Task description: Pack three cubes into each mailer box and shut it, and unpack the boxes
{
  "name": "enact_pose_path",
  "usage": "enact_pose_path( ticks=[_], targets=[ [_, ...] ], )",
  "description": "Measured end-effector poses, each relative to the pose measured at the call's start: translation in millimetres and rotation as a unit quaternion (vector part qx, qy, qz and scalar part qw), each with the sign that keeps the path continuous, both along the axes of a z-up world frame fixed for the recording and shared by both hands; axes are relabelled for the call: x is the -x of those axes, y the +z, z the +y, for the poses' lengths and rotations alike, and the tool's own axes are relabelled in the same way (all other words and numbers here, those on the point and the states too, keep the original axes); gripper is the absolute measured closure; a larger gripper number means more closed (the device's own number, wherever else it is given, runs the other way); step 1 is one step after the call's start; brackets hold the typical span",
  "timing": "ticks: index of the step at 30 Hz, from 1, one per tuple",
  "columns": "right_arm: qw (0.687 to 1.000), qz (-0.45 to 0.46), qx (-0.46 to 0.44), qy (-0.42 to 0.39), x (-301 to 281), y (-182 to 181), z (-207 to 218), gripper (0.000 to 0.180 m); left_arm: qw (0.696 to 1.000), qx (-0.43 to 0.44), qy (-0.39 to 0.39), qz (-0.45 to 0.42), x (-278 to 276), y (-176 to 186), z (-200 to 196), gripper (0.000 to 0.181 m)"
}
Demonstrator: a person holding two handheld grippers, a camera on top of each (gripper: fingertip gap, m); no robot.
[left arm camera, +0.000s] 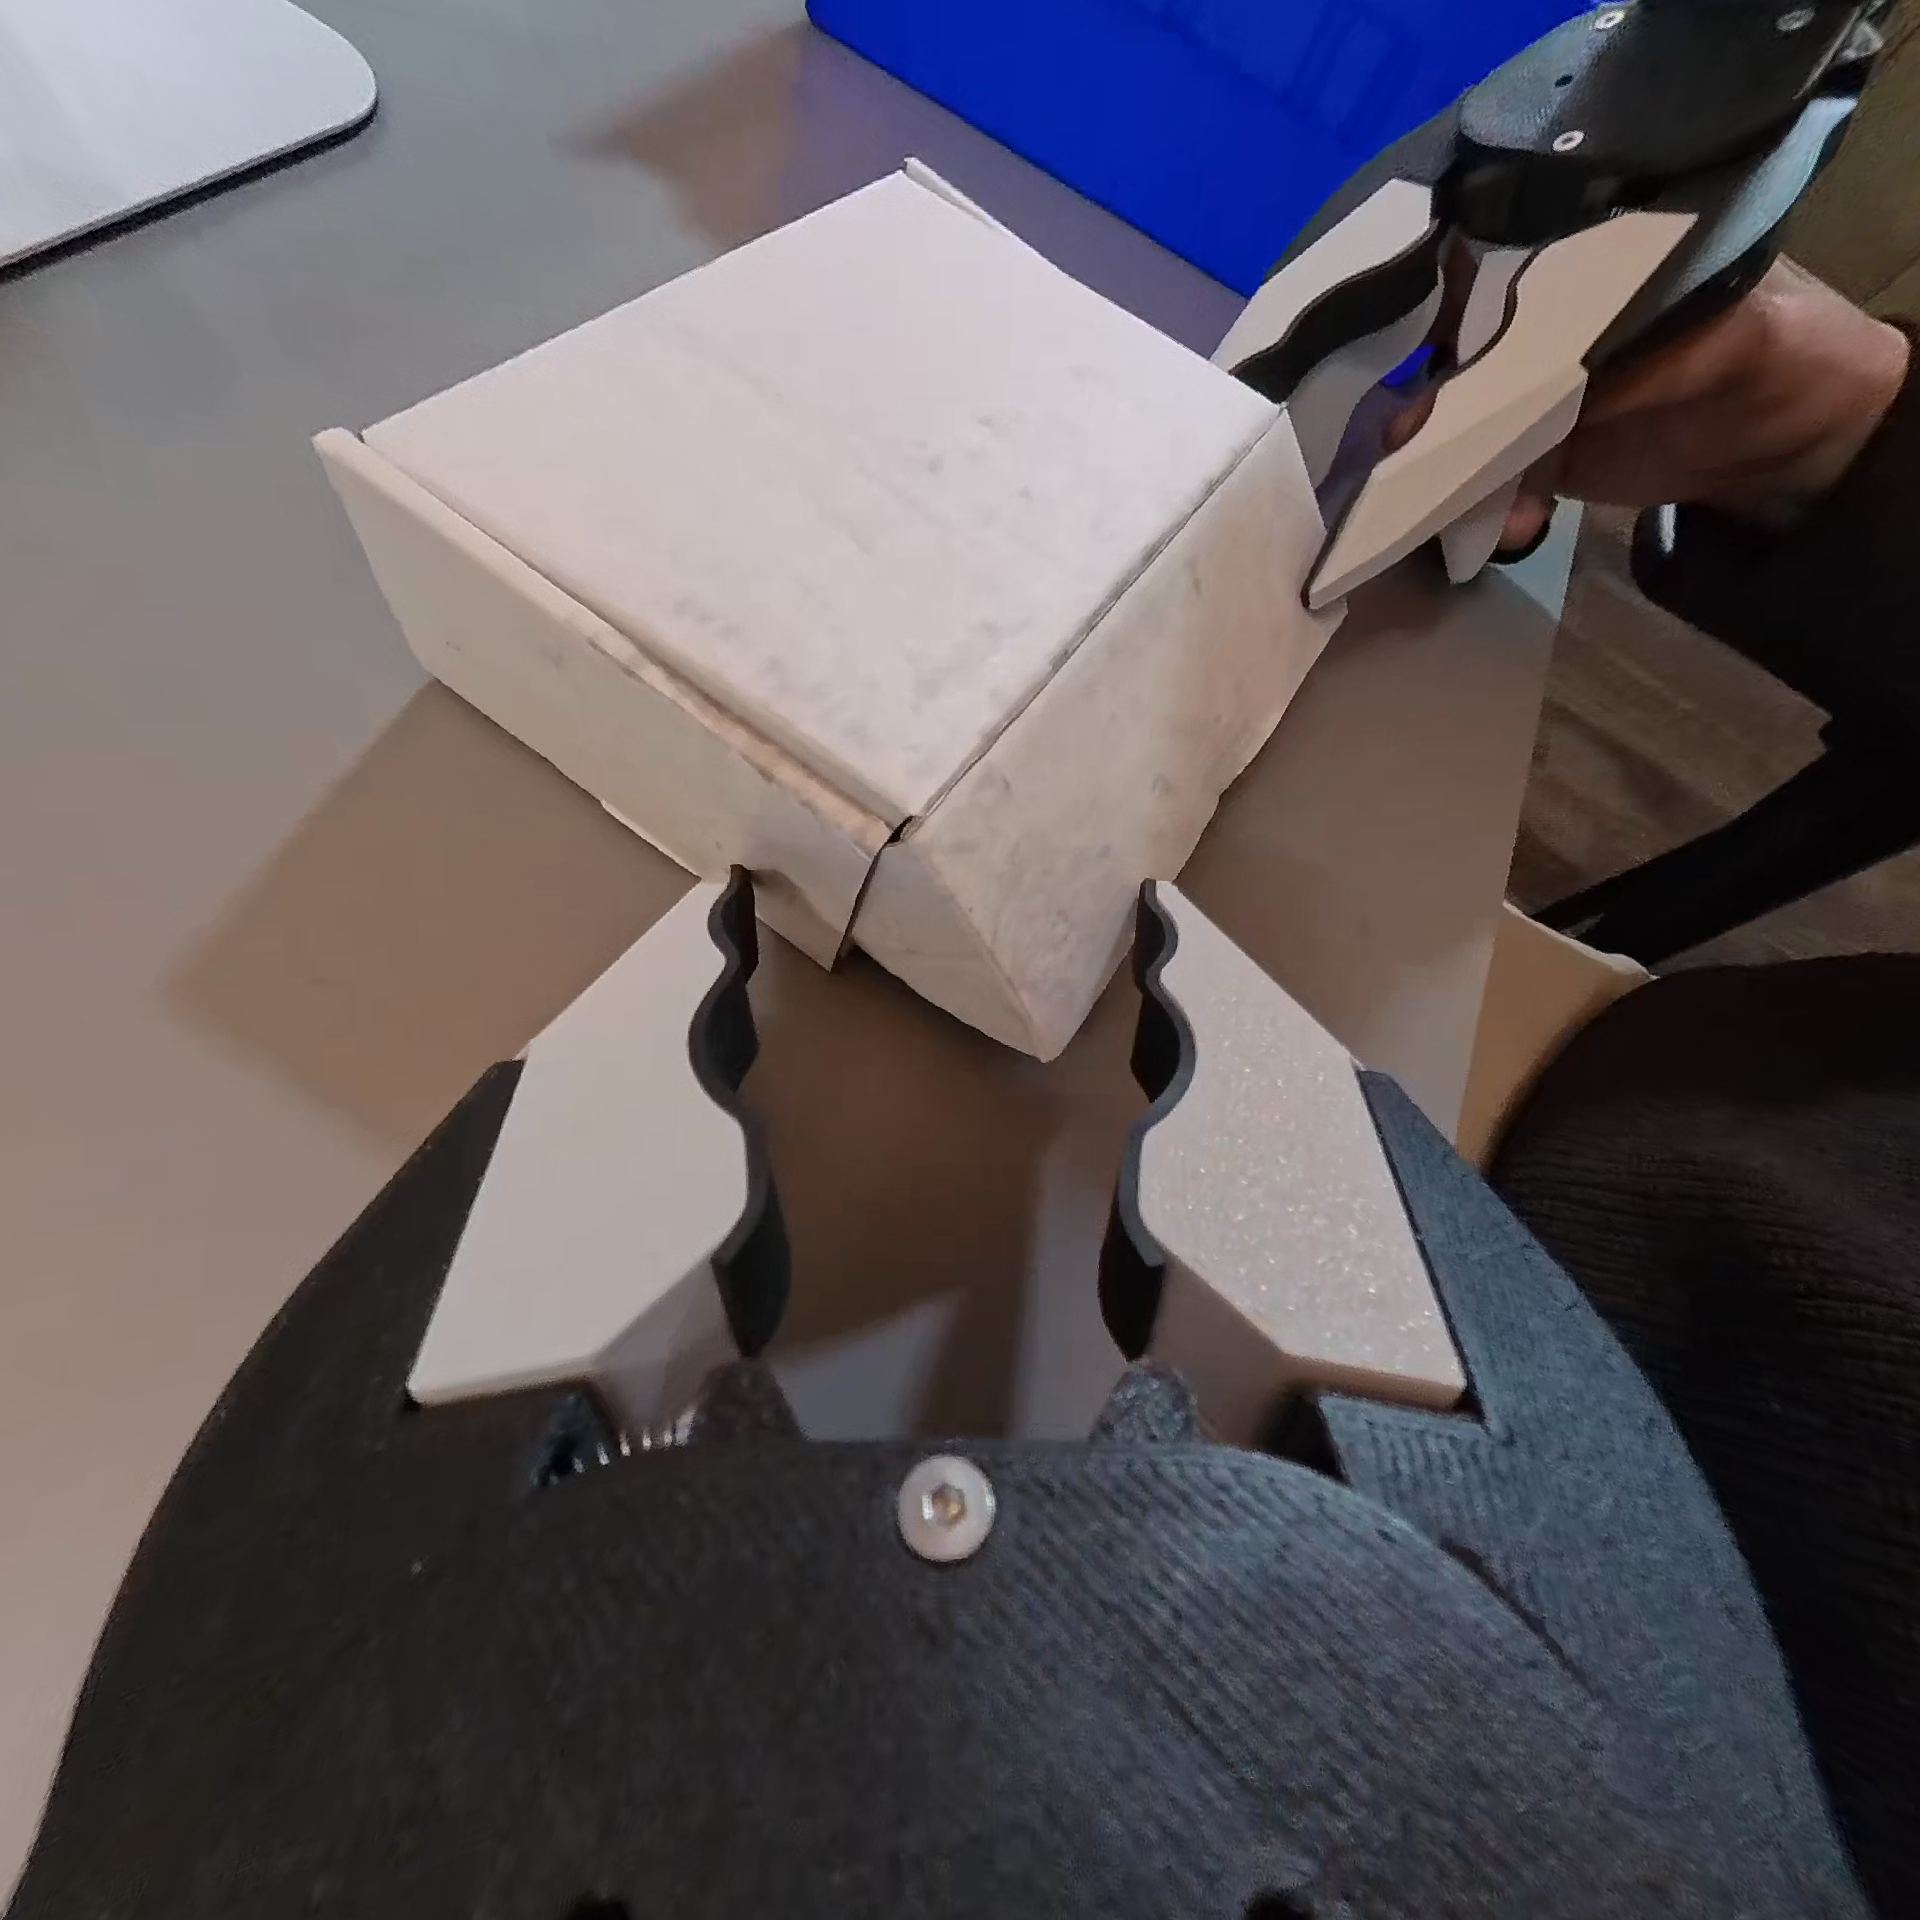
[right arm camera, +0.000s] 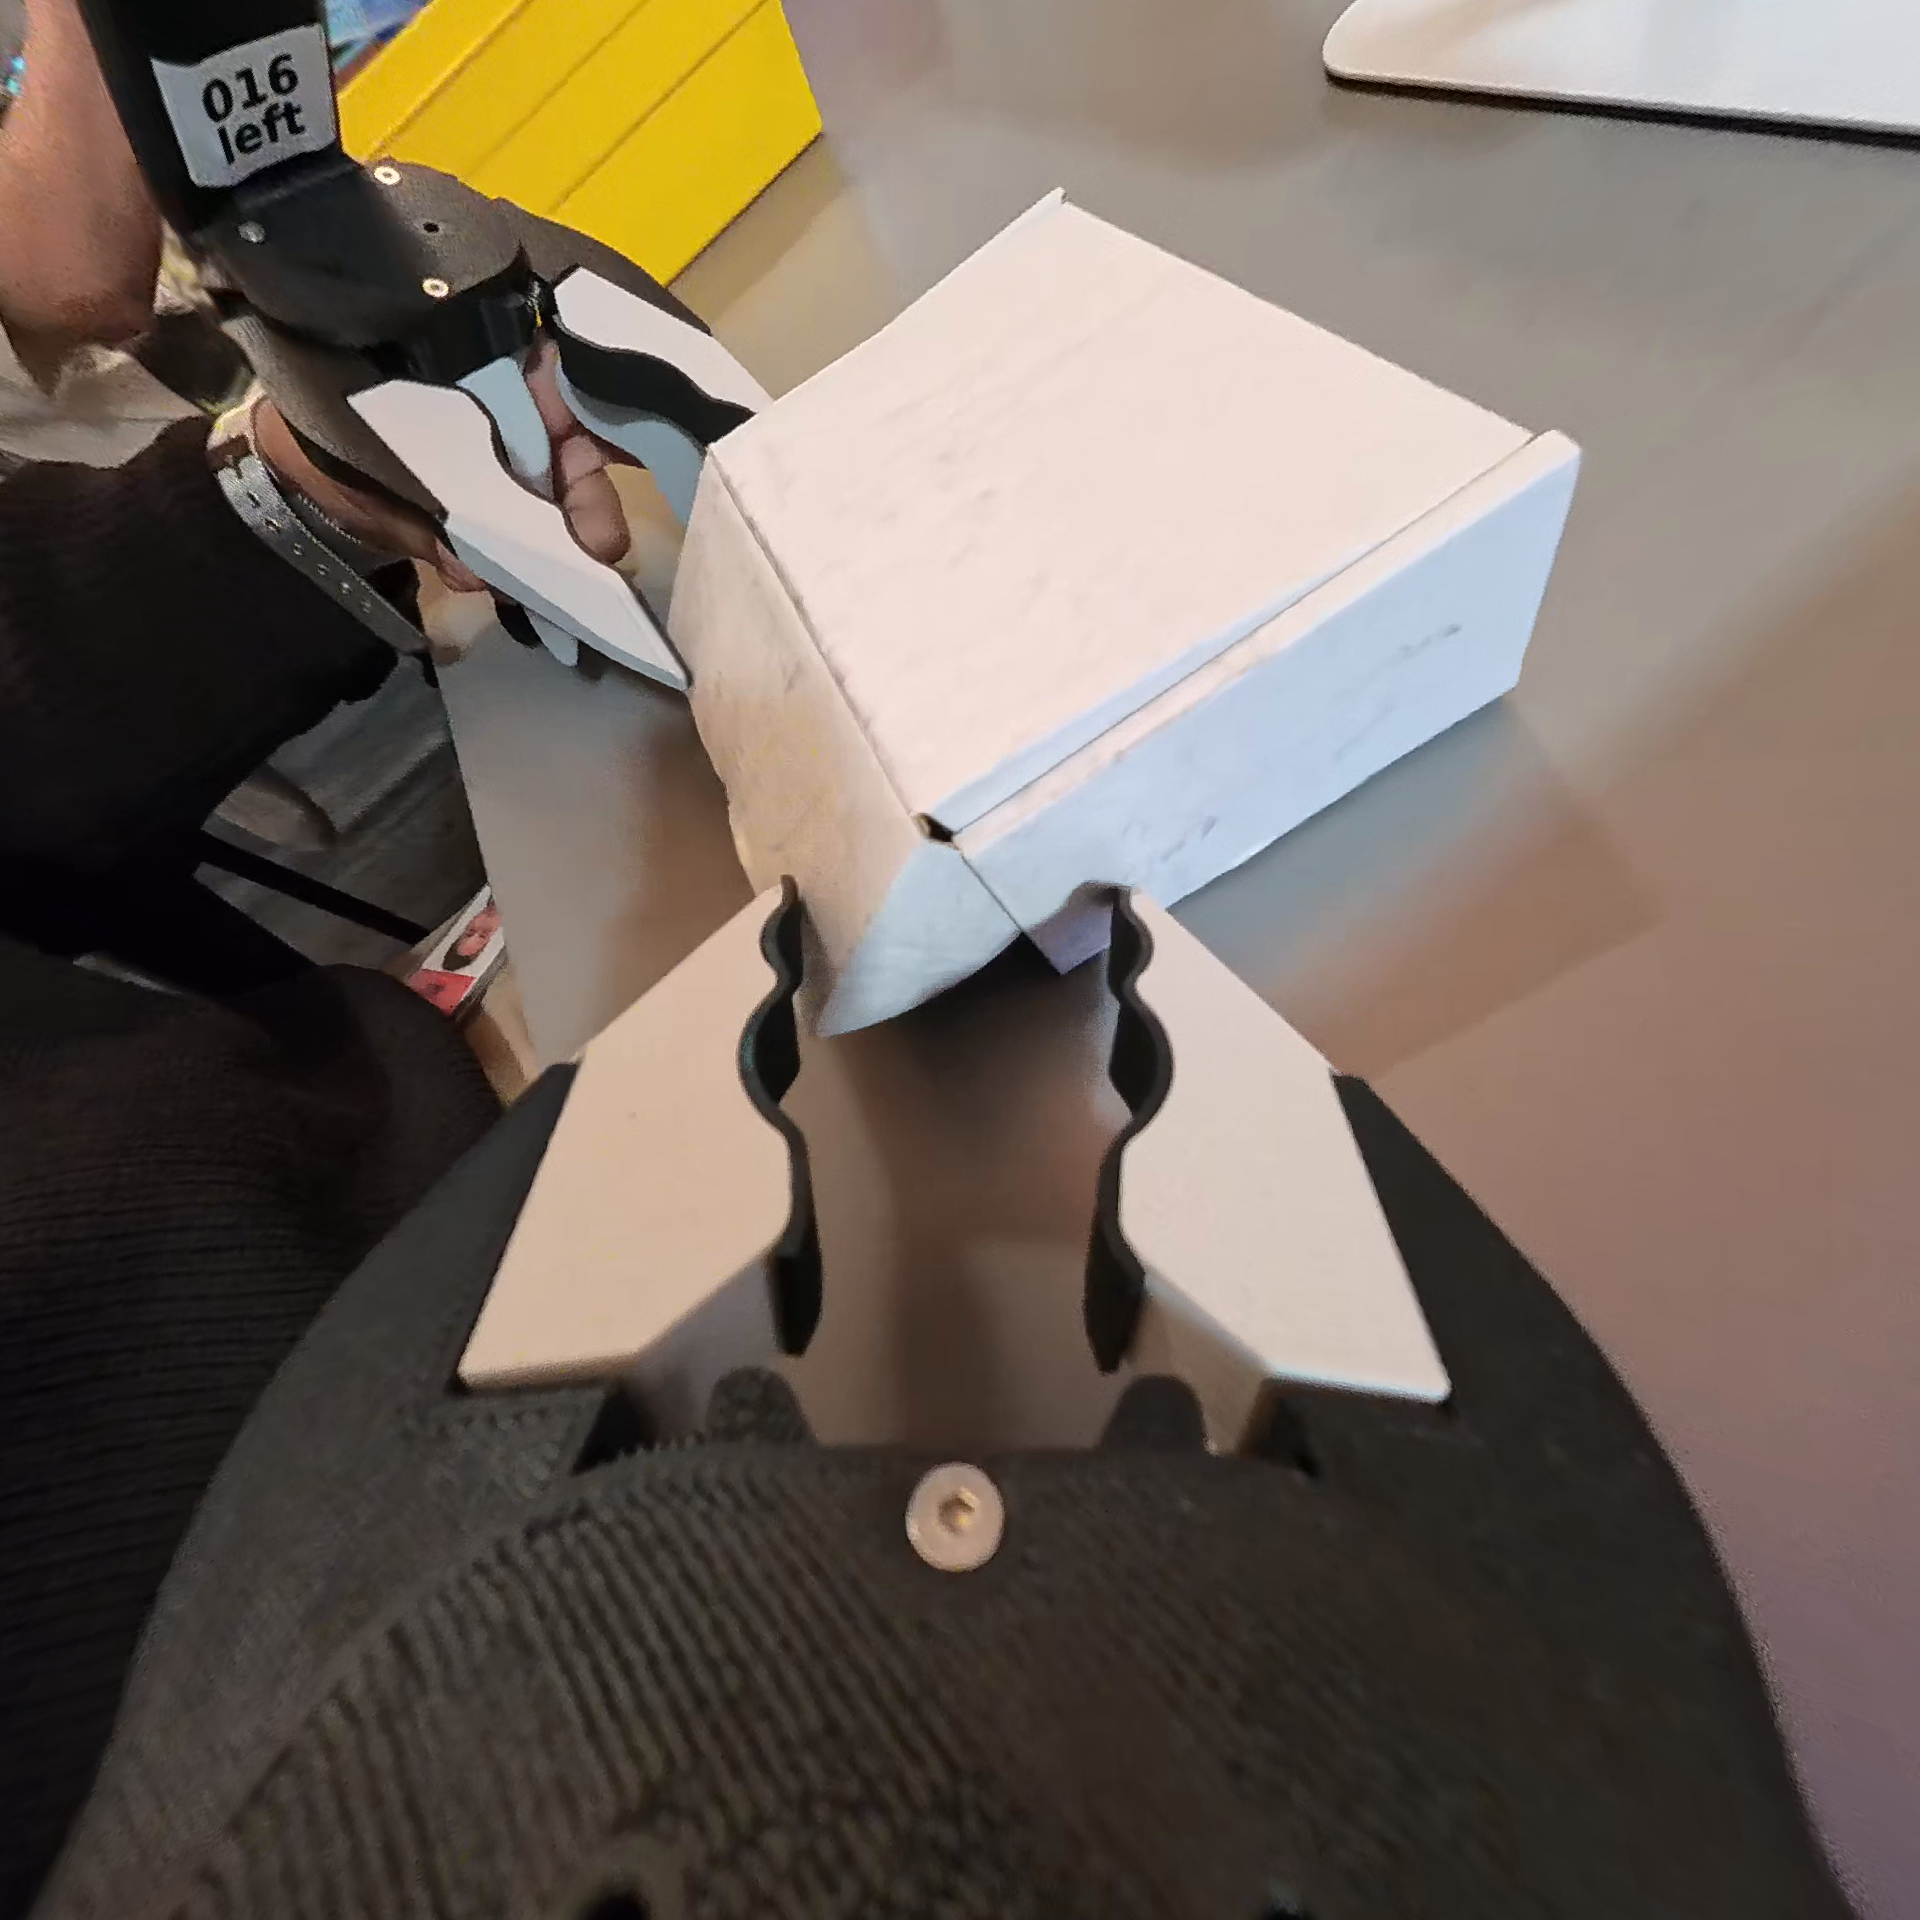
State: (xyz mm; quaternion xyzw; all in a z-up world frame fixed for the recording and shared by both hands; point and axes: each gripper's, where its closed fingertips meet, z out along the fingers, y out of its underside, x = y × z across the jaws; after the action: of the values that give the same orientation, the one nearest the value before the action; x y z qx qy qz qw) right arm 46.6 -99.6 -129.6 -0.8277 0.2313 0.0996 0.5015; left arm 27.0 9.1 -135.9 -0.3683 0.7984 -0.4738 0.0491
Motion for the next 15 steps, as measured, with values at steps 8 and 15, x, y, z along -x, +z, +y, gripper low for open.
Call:
enact_pose_path(
  ticks=[8,15],
  targets=[
    [1.0,-0.014,0.019,-0.007,-4.5,-4.1,-1.5,0.132,0.999,-0.037,0.021,-0.015,-4.0,-4.9,2.9,0.121],
    [0.998,-0.051,0.045,-0.012,-7.7,-7.0,-3.5,0.14,0.998,-0.047,0.03,-0.02,-5.7,-5.8,4.6,0.131]
  ],
)
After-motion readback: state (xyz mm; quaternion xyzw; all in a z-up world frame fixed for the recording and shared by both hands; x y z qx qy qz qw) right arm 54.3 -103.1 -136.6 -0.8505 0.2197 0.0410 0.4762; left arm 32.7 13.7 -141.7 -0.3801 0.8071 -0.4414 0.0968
